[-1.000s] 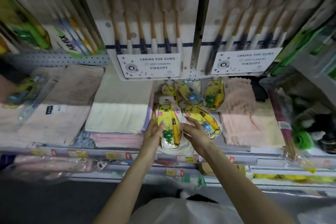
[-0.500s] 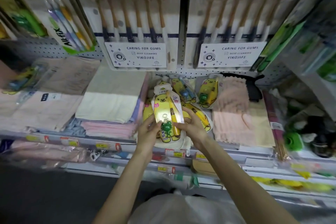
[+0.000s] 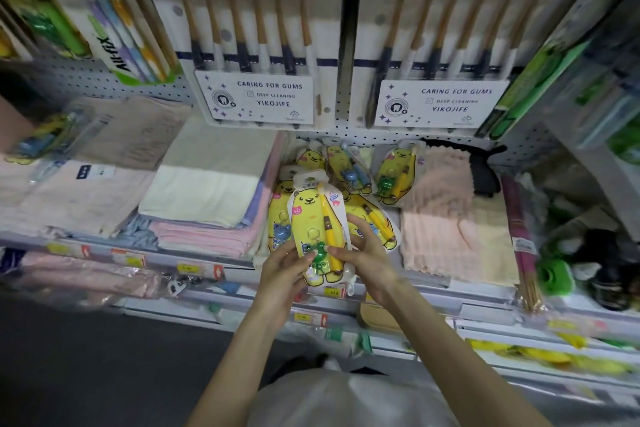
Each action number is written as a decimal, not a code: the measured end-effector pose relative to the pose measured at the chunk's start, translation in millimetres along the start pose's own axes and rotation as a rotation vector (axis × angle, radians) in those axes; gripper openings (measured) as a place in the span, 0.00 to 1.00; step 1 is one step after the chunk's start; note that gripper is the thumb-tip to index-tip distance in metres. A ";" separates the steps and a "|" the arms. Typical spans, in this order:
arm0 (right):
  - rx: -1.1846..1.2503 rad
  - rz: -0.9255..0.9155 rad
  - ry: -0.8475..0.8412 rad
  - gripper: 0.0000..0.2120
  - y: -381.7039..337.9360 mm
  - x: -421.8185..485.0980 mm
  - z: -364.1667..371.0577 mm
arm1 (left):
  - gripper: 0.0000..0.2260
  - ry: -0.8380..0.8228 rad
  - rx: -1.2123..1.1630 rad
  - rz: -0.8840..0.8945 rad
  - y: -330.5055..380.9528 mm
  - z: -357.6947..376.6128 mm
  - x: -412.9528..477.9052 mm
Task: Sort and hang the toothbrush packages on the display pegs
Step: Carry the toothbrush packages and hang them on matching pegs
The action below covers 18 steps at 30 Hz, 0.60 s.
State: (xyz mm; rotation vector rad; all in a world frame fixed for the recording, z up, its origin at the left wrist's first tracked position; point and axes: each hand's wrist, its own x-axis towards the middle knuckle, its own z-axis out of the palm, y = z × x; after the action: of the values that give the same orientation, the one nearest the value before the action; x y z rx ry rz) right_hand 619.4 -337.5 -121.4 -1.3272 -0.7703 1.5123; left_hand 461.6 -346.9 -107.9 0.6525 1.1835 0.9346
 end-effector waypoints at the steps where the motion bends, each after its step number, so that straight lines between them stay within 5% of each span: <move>1: -0.021 -0.007 0.003 0.30 0.8 0.0 -2.3 | 0.13 -0.003 0.011 0.000 -1.7 1.3 0.5; 7: -0.152 -0.009 0.030 0.21 -3.3 -2.6 -22.6 | 0.13 -0.004 0.052 -0.035 -8.5 4.1 4.6; 11: -0.165 -0.098 0.238 0.14 -11.5 -1.5 -57.4 | 0.22 0.006 0.087 -0.074 -12.4 -2.7 12.1; 18: -0.189 -0.054 0.397 0.19 -13.8 19.6 -108.8 | 0.18 0.036 0.065 -0.075 -8.3 2.8 23.1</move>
State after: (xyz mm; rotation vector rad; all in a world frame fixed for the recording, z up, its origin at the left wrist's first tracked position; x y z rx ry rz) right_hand 728.9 -328.0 -139.5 -1.6689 -0.6957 1.1031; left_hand 468.7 -330.6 -125.0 0.6406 1.2658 0.8505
